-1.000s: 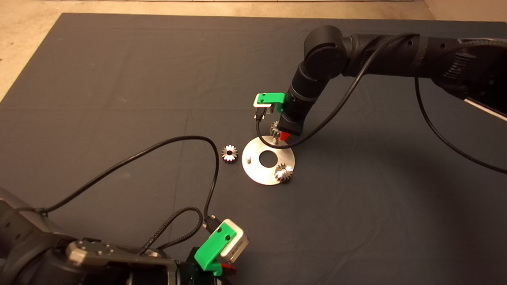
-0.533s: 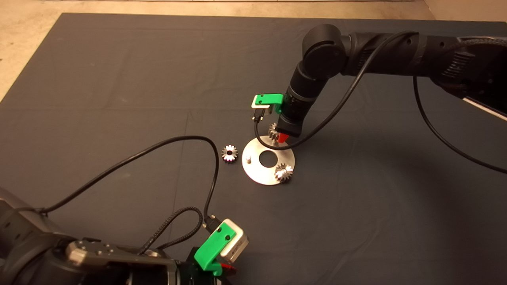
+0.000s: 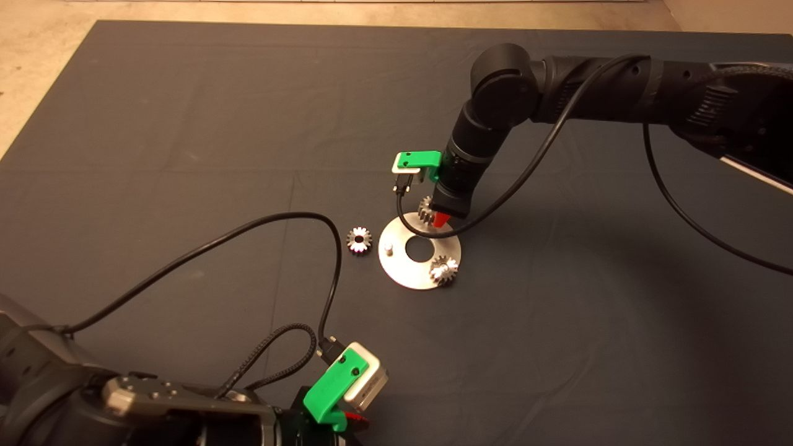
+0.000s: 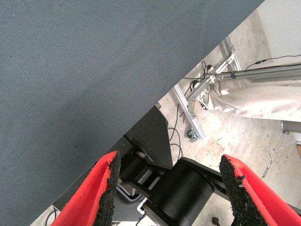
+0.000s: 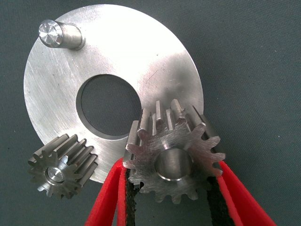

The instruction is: Install three planetary gears onto the carrier pins

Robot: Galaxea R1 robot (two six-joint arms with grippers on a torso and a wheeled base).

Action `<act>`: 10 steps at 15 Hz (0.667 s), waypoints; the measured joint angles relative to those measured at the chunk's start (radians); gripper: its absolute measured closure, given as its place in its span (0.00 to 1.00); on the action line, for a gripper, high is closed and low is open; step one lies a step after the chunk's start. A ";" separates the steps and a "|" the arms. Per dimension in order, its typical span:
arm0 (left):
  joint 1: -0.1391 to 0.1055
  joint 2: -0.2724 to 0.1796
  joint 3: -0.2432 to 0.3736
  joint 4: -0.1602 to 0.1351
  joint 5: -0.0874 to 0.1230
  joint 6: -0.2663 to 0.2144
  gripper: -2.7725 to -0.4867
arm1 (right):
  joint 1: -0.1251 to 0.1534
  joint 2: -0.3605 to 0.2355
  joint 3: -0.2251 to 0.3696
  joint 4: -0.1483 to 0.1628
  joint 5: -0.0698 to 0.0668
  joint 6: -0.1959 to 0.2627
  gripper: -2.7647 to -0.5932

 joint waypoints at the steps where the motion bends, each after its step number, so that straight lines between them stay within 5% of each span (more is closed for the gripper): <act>1: 0.000 0.000 0.000 0.000 0.000 0.000 0.57 | 0.000 0.000 0.000 0.000 0.001 0.000 0.89; 10: 0.000 -0.003 0.000 0.000 -0.002 0.000 0.57 | -0.002 0.000 -0.014 0.000 0.003 -0.026 0.89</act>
